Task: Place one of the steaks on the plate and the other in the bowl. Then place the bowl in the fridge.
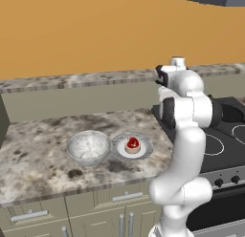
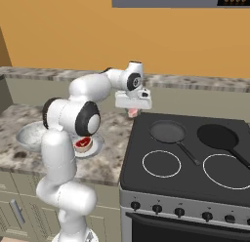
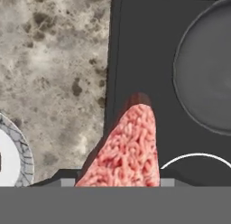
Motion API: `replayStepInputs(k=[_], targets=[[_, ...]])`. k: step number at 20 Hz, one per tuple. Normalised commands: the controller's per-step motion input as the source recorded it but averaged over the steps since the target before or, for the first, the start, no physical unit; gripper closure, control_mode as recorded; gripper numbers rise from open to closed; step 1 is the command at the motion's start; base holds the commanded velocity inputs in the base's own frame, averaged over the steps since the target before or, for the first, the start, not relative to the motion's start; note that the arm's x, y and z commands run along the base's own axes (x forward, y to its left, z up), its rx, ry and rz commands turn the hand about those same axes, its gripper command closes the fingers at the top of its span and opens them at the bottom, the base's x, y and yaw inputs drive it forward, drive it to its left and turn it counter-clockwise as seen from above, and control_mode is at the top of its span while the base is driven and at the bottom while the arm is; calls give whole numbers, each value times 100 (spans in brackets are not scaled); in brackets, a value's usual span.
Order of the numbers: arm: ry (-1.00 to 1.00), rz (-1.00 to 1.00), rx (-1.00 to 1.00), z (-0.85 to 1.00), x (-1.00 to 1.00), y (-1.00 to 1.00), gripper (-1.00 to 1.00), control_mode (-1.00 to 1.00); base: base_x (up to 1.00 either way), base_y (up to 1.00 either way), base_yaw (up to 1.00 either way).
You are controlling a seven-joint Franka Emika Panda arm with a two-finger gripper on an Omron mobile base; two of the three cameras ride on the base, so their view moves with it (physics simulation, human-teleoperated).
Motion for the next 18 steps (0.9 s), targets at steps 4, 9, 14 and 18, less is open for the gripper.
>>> replayStepInputs(k=[4, 9, 14, 18], targets=[[2, 38, 0, 50, -49, 100, 100, -100, 0, 0, 0], [5, 23, 1, 33, -73, 100, 100, -100, 0, 0, 0], [-12, 27, 0, 0, -100, 95, 100, -100, 0, 0, 0], [-14, 10, 10, 2, -85, 89, 100, -100, 0, 0, 0]])
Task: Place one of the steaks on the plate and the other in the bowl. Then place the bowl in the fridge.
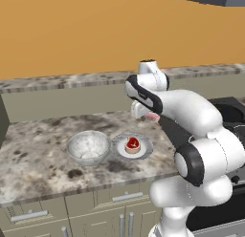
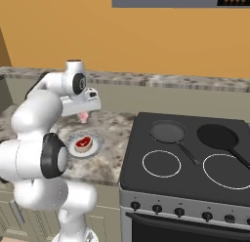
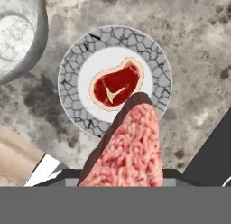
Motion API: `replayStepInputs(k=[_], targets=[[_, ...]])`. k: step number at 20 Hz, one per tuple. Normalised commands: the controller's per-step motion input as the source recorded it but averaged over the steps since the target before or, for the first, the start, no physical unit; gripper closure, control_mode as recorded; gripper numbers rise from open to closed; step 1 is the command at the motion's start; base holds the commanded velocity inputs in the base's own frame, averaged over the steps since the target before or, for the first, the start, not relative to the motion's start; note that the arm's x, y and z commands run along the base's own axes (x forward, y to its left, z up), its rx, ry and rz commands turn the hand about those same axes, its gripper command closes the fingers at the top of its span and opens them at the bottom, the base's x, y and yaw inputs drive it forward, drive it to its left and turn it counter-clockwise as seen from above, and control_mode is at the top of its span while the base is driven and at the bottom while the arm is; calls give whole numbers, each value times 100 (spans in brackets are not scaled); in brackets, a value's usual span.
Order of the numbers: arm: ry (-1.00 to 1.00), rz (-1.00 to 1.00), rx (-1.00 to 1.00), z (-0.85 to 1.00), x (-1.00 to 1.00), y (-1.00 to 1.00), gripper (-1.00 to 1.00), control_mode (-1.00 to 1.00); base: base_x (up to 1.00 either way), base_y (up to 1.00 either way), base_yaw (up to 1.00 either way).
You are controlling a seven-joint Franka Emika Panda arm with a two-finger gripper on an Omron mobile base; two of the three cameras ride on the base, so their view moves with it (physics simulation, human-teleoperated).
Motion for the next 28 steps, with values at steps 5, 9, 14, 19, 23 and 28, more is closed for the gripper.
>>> replayStepInputs(k=[5, 9, 14, 19, 23, 28], targets=[[-21, 5, 10, 11, -12, 95, 100, -100, 0, 0, 0], [5, 12, 8, 14, 19, 99, 100, -100, 0, 0, 0], [25, 3, -2, -1, 22, 100, 100, -100, 0, 0, 0], [9, 16, -1, -29, 0, 65, 100, -100, 0, 0, 0], [0, 8, -9, -47, 5, 45, 100, -100, 0, 0, 0], [-1, 3, -14, -43, 0, 23, 100, -100, 0, 0, 0]])
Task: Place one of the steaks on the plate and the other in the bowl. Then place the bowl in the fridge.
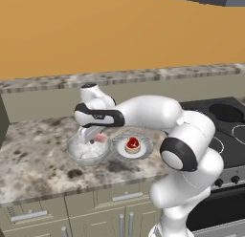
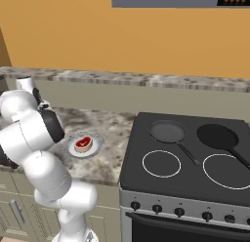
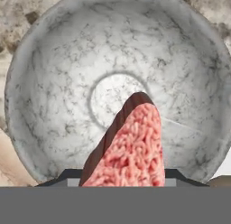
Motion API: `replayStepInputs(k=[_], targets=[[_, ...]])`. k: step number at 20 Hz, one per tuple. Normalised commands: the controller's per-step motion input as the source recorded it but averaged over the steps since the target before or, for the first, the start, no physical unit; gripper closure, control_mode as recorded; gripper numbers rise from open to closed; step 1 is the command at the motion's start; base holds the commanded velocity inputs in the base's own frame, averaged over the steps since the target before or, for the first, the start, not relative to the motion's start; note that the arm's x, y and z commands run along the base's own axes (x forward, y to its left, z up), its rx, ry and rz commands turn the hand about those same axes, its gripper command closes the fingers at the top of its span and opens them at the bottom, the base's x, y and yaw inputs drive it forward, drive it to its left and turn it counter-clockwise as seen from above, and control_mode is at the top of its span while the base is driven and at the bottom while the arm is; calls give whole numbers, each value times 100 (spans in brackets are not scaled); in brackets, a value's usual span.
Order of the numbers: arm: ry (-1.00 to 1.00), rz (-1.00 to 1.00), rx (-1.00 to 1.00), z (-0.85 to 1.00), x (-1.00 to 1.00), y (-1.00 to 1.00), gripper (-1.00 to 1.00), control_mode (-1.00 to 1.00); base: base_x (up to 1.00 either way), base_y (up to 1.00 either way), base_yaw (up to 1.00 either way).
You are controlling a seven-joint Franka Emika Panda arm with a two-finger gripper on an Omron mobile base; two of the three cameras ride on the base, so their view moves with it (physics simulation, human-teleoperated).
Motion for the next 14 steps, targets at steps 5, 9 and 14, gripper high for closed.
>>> replayStepInputs(k=[5, 9, 14], targets=[[1, 4, -6, -37, 0, 11, 100, -100, 0, 0, 0], [0, 2, 0, -8, 0, 8, 100, -100, 0, 0, 0], [-2, 1, -2, -42, 0, 0, 100, -100, 0, 0, 0]])
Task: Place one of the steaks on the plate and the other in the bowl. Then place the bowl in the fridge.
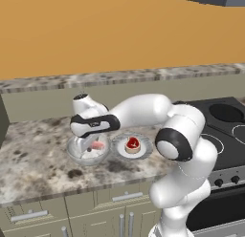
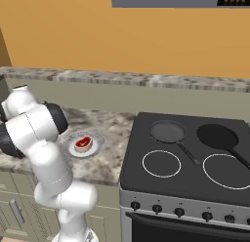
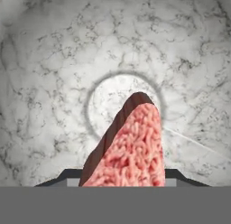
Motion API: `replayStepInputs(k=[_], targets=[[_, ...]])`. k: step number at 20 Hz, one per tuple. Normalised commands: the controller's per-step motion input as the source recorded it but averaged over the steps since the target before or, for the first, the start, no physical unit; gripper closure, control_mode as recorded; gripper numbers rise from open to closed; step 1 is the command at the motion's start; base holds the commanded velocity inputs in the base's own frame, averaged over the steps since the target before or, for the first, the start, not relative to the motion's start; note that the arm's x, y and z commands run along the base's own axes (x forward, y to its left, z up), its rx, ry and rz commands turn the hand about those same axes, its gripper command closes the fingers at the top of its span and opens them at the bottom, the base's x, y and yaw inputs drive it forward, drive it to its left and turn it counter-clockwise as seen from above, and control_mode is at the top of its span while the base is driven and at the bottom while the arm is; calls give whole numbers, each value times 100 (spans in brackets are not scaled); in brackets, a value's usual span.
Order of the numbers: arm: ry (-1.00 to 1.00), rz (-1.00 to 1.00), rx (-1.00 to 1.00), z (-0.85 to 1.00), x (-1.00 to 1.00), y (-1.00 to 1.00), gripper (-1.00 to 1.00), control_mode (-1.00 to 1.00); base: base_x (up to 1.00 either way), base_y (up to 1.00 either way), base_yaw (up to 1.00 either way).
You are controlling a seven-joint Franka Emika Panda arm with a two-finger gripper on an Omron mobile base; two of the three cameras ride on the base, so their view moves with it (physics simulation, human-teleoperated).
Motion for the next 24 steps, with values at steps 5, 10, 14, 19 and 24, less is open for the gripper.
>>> replayStepInputs(k=[5, 10, 14, 19, 24], targets=[[-2, 0, -1, -34, 0, -1, 100, -100, 0, 0, 0], [-1, 0, 0, -4, 0, 0, -100, -100, 0, 0, 0], [0, 0, 0, 2, 0, 0, -100, -100, 0, 0, 0], [0, -2, -2, 47, 0, 0, -100, -100, 0, 0, 0], [0, -20, 1, 60, -28, -29, -100, -100, 0, 0, 0]])
